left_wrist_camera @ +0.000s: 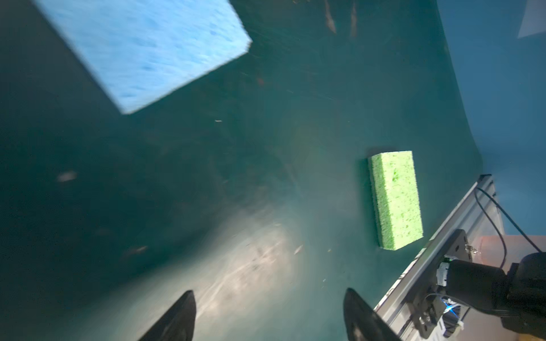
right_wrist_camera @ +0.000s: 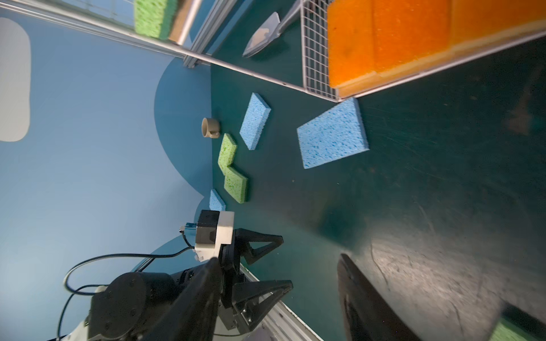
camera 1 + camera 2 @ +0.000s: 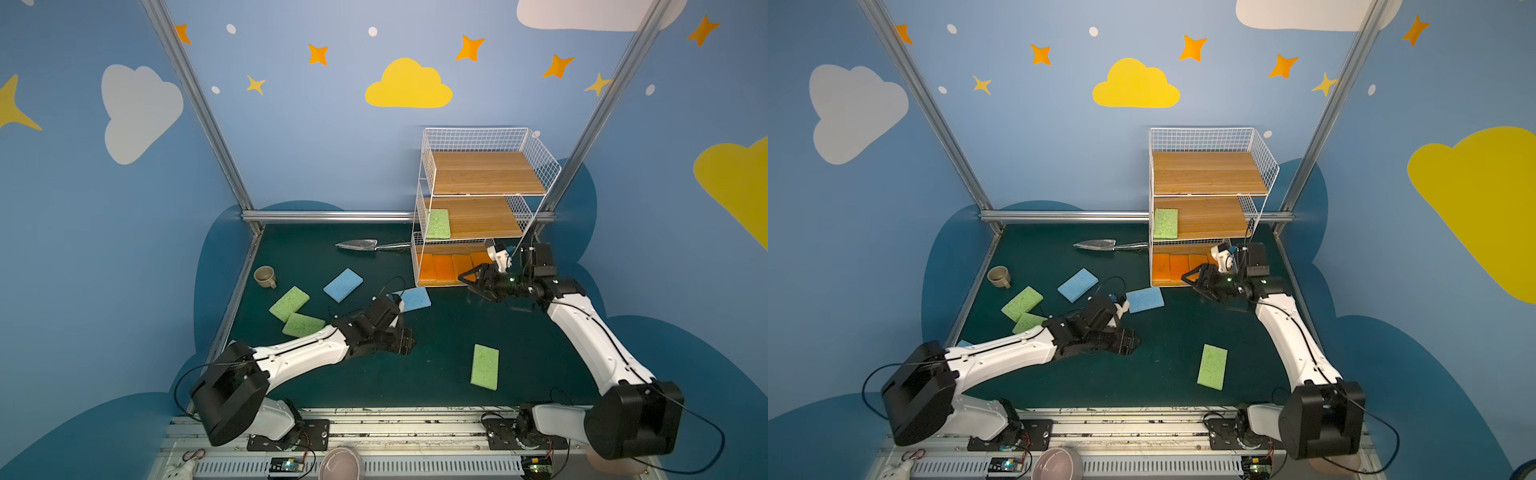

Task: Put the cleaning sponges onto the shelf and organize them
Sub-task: 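Release the green sponge and withdraw the right gripper while the left reaches forward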

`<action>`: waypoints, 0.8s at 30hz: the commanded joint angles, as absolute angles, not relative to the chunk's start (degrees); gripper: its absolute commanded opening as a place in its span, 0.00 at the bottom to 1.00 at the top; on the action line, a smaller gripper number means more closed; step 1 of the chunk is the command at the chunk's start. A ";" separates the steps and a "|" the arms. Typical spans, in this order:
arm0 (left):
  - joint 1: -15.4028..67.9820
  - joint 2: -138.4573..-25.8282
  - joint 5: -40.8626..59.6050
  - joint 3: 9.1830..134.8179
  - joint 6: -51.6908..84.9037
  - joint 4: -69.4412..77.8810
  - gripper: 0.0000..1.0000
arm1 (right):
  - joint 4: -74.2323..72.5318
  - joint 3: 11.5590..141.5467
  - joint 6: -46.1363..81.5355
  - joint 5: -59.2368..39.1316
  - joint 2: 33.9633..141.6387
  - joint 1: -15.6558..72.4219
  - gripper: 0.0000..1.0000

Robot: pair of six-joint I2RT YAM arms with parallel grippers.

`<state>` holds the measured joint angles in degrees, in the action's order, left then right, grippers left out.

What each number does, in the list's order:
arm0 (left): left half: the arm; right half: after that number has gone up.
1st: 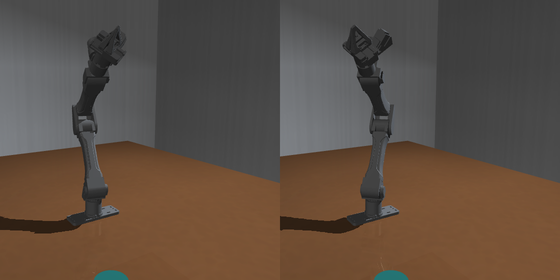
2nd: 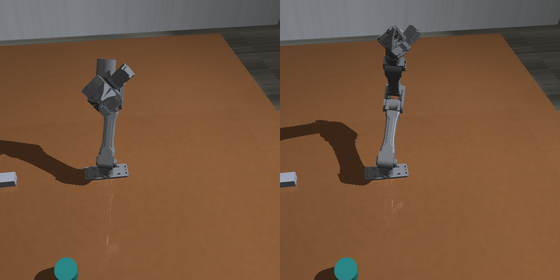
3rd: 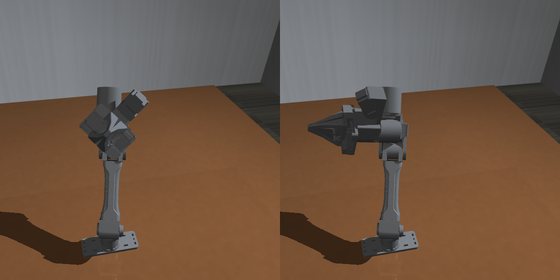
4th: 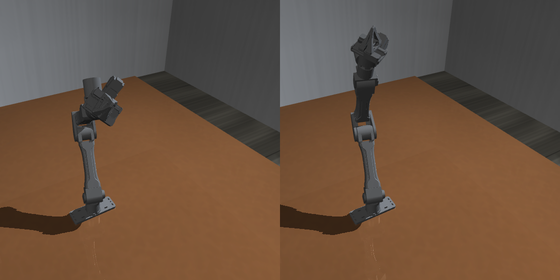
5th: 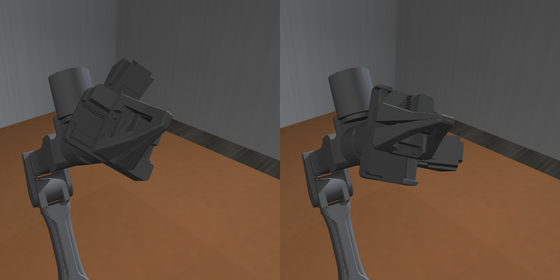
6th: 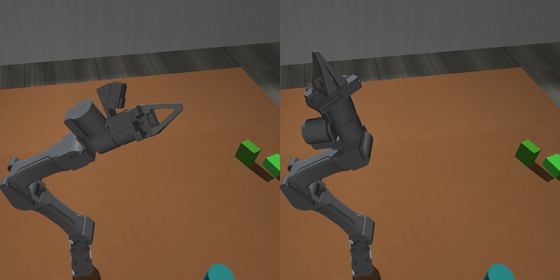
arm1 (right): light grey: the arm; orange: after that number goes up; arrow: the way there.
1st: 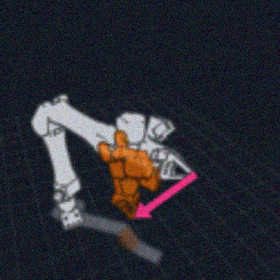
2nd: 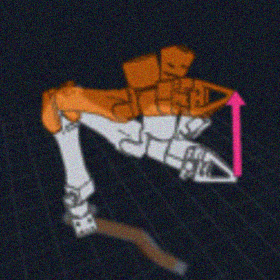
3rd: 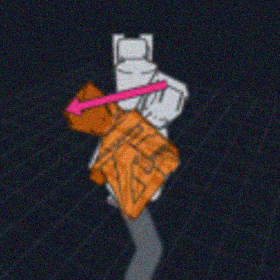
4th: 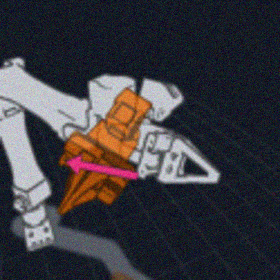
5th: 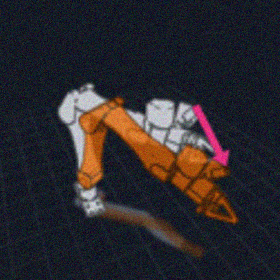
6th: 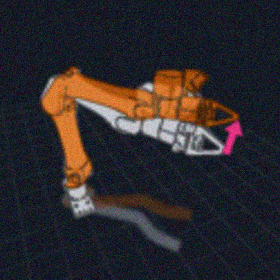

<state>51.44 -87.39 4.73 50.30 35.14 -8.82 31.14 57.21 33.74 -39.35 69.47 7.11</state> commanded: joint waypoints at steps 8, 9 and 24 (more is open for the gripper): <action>60.56 -107.07 6.71 66.27 37.93 -4.31 0.78 | 32.63 42.40 29.97 -23.17 57.00 0.98 0.62; 61.08 -108.53 7.12 67.40 38.35 -3.86 0.78 | 32.74 41.88 29.90 -23.35 56.47 0.03 0.62; 65.07 -122.84 10.10 79.55 41.52 -2.76 0.71 | 31.25 36.13 30.54 -27.33 51.51 -6.58 0.62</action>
<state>64.53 -120.60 8.75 78.56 40.84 -2.00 31.73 36.56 31.03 -26.28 52.16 -6.28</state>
